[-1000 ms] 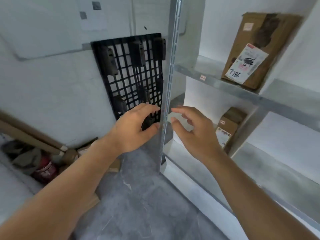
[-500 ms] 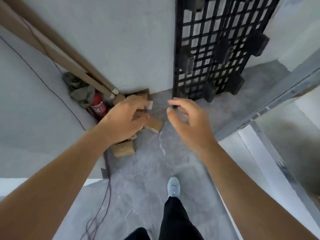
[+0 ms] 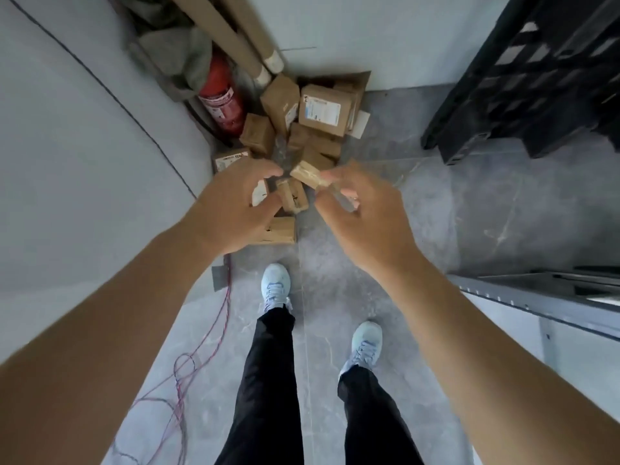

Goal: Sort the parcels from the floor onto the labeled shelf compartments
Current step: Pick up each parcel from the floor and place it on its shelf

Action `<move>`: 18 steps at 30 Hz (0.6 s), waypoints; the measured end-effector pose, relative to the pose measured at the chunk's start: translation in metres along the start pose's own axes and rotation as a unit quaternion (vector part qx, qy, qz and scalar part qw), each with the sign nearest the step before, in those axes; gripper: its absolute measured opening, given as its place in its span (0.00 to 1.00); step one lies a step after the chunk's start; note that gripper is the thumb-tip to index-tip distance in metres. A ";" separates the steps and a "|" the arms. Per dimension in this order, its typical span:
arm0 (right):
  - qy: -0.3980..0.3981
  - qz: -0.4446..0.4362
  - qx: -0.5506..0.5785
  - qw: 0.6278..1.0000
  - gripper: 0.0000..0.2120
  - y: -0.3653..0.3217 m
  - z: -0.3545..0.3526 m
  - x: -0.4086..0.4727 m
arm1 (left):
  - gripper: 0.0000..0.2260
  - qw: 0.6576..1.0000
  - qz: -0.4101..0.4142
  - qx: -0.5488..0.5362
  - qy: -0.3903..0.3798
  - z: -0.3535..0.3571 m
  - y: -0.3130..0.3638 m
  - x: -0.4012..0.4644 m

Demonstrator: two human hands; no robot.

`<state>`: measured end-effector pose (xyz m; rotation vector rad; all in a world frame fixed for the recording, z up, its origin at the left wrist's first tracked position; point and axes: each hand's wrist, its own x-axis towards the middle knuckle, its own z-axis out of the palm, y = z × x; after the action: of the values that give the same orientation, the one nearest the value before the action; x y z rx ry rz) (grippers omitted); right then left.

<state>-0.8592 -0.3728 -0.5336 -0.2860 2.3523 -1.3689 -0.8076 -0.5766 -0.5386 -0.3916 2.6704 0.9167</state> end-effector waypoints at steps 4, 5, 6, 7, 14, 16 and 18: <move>-0.035 0.052 -0.007 0.998 0.13 0.092 0.100 0.060 | 0.17 0.998 -0.052 -0.008 -0.019 0.082 -0.115 0.070; -0.046 0.066 -0.011 0.997 0.13 0.117 0.123 0.072 | 0.17 0.997 -0.068 -0.013 -0.027 0.103 -0.141 0.084; -0.055 0.078 -0.024 0.995 0.14 0.143 0.145 0.083 | 0.17 0.996 -0.082 -0.021 -0.035 0.125 -0.167 0.096; -0.065 0.089 -0.039 0.993 0.14 0.168 0.165 0.093 | 0.16 0.994 -0.093 -0.032 -0.043 0.146 -0.190 0.106; -0.125 0.184 -0.096 0.970 0.19 0.316 0.280 0.134 | 0.17 0.982 -0.168 -0.061 -0.056 0.258 -0.318 0.153; -0.136 0.213 -0.095 0.963 0.22 0.345 0.306 0.143 | 0.18 0.981 -0.179 -0.048 -0.053 0.279 -0.345 0.162; -0.142 0.256 -0.081 0.953 0.23 0.368 0.328 0.153 | 0.19 0.975 -0.212 -0.044 -0.054 0.296 -0.367 0.172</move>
<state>-0.8438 -0.5028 -1.0328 0.0808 2.0971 -0.8304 -0.7853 -0.6971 -1.0256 -0.8642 2.3183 0.8905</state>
